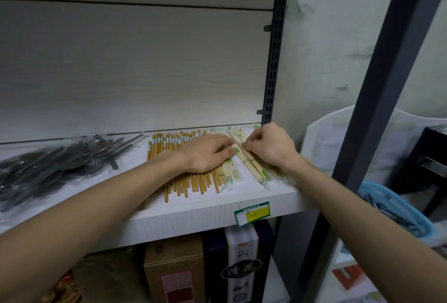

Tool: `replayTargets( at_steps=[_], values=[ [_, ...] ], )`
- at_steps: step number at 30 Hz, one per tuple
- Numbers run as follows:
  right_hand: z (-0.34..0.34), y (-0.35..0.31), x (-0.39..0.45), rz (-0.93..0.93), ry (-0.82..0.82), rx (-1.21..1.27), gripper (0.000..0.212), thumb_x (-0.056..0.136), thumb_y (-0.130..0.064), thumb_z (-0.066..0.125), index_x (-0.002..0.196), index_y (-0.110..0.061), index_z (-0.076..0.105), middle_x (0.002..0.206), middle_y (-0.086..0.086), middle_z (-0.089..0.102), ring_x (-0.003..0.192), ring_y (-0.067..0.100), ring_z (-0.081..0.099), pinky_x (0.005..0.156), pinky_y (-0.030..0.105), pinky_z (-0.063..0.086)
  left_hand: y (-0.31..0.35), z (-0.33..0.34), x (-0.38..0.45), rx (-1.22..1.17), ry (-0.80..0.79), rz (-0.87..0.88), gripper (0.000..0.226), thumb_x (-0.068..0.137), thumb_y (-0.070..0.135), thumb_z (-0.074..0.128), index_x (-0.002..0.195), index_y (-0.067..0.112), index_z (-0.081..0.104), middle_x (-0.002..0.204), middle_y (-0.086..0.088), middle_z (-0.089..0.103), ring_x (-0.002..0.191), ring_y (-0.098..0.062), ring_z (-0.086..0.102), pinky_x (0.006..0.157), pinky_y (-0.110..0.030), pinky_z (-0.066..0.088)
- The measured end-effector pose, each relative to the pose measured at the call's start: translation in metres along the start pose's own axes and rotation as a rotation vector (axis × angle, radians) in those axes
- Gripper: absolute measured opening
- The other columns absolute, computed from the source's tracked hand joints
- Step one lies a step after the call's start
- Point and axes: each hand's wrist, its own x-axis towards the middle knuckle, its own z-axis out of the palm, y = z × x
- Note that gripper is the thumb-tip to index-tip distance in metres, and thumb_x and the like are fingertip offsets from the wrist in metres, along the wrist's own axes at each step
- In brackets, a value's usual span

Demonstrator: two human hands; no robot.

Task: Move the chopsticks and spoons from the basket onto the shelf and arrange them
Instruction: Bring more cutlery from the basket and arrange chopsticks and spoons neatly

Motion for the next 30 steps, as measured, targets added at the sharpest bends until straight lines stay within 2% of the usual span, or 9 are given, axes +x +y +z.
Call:
replayTargets(
  at_steps=[7,10,12,14,17,19,21,25,30],
  values=[
    [0.006,-0.006,-0.009,-0.204,0.056,-0.164,0.024,0.091,-0.044,0.062,0.094,-0.029,0.081,0.086,-0.007,0.075,0.078,0.015,0.061,0.064,0.025,0.039,0.002,-0.001,-0.003,-0.019,0.024,-0.053,0.053,0.102,0.063,0.029,0.135,0.027,0.051,0.132,-0.001,0.061,0.118,-0.022,0.057,0.096,-0.043,0.048],
    [0.004,-0.007,-0.012,-0.248,0.028,-0.17,0.024,0.092,-0.038,0.058,0.097,-0.03,0.08,0.08,-0.006,0.07,0.083,0.019,0.065,0.064,0.026,0.038,0.01,-0.001,-0.003,-0.008,0.047,-0.043,0.061,0.103,0.061,0.028,0.147,0.022,0.042,0.147,-0.005,0.051,0.132,-0.027,0.05,0.107,-0.044,0.042],
    [0.001,-0.003,-0.013,-0.283,-0.022,-0.163,0.024,0.091,-0.035,0.058,0.101,-0.032,0.08,0.089,-0.007,0.073,0.088,0.018,0.065,0.068,0.027,0.043,0.012,-0.003,-0.003,0.012,0.027,-0.02,0.062,0.105,0.058,0.027,0.154,0.021,0.034,0.158,-0.002,0.04,0.143,-0.025,0.039,0.114,-0.044,0.035],
    [-0.002,0.002,-0.011,-0.306,-0.081,-0.135,0.025,0.091,-0.037,0.058,0.105,-0.033,0.079,0.107,-0.007,0.074,0.097,0.017,0.064,0.077,0.029,0.049,0.011,-0.003,-0.001,0.027,0.001,-0.007,0.059,0.105,0.055,0.028,0.152,0.021,0.039,0.155,-0.001,0.044,0.14,-0.024,0.043,0.111,-0.044,0.039],
    [0.001,0.006,-0.009,-0.284,-0.088,-0.119,0.03,0.093,-0.045,0.055,0.104,-0.031,0.079,0.112,-0.005,0.073,0.1,0.018,0.064,0.079,0.031,0.051,0.007,-0.001,0.001,0.0,0.051,-0.036,0.048,0.106,0.05,0.034,0.142,0.022,0.046,0.141,-0.001,0.055,0.122,-0.021,0.054,0.095,-0.038,0.046],
    [0.004,0.006,-0.01,-0.26,-0.059,-0.145,0.045,0.086,-0.064,0.051,0.099,-0.032,0.079,0.107,-0.005,0.073,0.099,0.017,0.063,0.078,0.033,0.052,0.007,0.001,0.001,-0.01,0.061,-0.06,0.043,0.106,0.046,0.036,0.14,0.02,0.046,0.134,-0.003,0.059,0.113,-0.021,0.056,0.087,-0.036,0.045],
    [0.005,0.004,-0.013,-0.228,-0.038,-0.156,0.057,0.075,-0.079,0.051,0.091,-0.033,0.08,0.096,-0.009,0.072,0.093,0.012,0.061,0.074,0.031,0.053,0.008,0.001,-0.001,-0.026,0.055,-0.092,0.043,0.107,0.043,0.036,0.141,0.018,0.042,0.13,-0.005,0.06,0.109,-0.024,0.058,0.085,-0.038,0.046],
    [0.001,-0.004,-0.013,-0.136,-0.057,-0.074,0.032,0.077,-0.057,0.072,0.074,-0.026,0.077,0.075,-0.012,0.072,0.076,0.009,0.065,0.065,0.028,0.053,0.008,0.002,0.0,-0.046,0.06,-0.106,0.043,0.106,0.046,0.037,0.137,0.017,0.045,0.131,-0.005,0.058,0.109,-0.022,0.056,0.085,-0.037,0.045],
    [0.0,-0.009,-0.014,-0.012,0.0,0.071,0.027,0.081,-0.042,0.071,0.069,-0.018,0.073,0.07,-0.006,0.071,0.073,0.013,0.066,0.067,0.03,0.054,0.006,0.002,0.0,-0.036,0.056,-0.098,0.055,0.106,0.048,0.037,0.152,0.019,0.036,0.155,-0.003,0.043,0.136,-0.022,0.045,0.106,-0.037,0.038]
  ],
)
